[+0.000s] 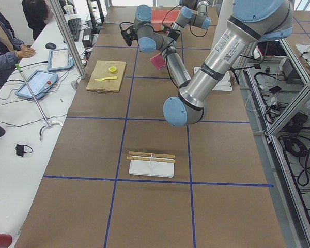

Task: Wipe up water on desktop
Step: 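Lower the pink cloth onto the table with the right gripper while the left arm withdraws, then drag the pink cloth across the table surface with the right gripper, then carry the pink cloth with the right gripper over the pink bin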

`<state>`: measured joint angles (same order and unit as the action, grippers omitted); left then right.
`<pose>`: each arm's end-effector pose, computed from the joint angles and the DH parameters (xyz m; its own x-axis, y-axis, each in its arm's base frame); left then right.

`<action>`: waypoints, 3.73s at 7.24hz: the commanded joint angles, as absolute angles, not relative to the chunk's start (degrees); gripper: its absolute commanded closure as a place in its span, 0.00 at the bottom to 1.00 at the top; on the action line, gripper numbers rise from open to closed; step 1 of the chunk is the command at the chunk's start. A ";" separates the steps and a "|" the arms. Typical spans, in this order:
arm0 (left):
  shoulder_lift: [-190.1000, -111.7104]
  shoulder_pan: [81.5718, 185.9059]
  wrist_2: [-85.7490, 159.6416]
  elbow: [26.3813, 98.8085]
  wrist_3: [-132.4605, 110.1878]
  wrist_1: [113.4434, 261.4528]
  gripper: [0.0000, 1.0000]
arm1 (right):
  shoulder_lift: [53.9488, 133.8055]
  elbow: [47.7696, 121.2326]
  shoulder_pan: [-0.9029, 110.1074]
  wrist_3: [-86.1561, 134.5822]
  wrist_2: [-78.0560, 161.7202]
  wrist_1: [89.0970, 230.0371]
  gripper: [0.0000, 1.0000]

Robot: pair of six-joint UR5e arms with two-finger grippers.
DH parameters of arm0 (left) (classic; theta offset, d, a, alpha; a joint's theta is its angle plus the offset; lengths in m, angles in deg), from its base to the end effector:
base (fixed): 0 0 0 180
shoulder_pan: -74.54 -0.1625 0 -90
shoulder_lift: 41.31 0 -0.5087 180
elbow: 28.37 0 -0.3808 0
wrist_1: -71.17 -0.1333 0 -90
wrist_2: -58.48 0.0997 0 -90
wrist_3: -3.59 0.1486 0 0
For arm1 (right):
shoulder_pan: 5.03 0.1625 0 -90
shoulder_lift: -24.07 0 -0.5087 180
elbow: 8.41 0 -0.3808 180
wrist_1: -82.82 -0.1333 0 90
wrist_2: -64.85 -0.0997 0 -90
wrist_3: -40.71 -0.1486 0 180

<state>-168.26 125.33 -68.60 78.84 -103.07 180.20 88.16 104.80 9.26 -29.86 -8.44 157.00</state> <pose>0.3904 -0.5476 0.1992 0.1025 -0.4875 -0.8671 0.2951 0.8474 -0.4415 -0.5793 -0.3292 0.3021 0.5497 -0.1888 0.8138 -0.3244 0.8494 0.4162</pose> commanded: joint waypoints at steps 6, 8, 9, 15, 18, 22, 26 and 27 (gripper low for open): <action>-155.24 132.45 -72.04 84.30 -77.74 179.98 0.02 | 113.51 109.28 30.79 -19.55 -45.40 158.14 1.00; -150.85 135.18 -72.13 84.74 -71.24 179.98 0.02 | 109.62 108.06 29.09 -21.50 -45.71 158.93 1.00; -149.26 135.97 -72.13 84.74 -67.98 179.98 0.02 | 100.97 104.39 24.90 -28.91 -45.10 161.28 1.00; -144.15 137.03 -72.04 84.57 -60.68 180.24 0.02 | 89.41 101.86 20.00 -37.40 -39.64 169.57 1.00; -141.00 138.87 -72.39 84.39 -58.11 180.15 0.02 | 105.08 109.35 26.52 -23.37 -44.22 169.48 1.00; -135.61 143.71 -78.10 84.75 -49.49 180.41 0.02 | 82.71 96.99 19.85 -39.79 -41.06 170.27 1.00; -135.97 143.62 -78.01 82.81 -46.15 180.33 0.02 | 104.78 107.50 27.81 -21.30 -44.55 169.74 1.00; -135.62 143.80 -78.10 83.50 -46.15 180.42 0.02 | 109.45 108.91 31.41 -15.42 -46.74 169.66 1.00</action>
<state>-135.90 143.66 -78.04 82.99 -46.23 180.35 102.72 106.39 27.13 -22.95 -44.32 169.71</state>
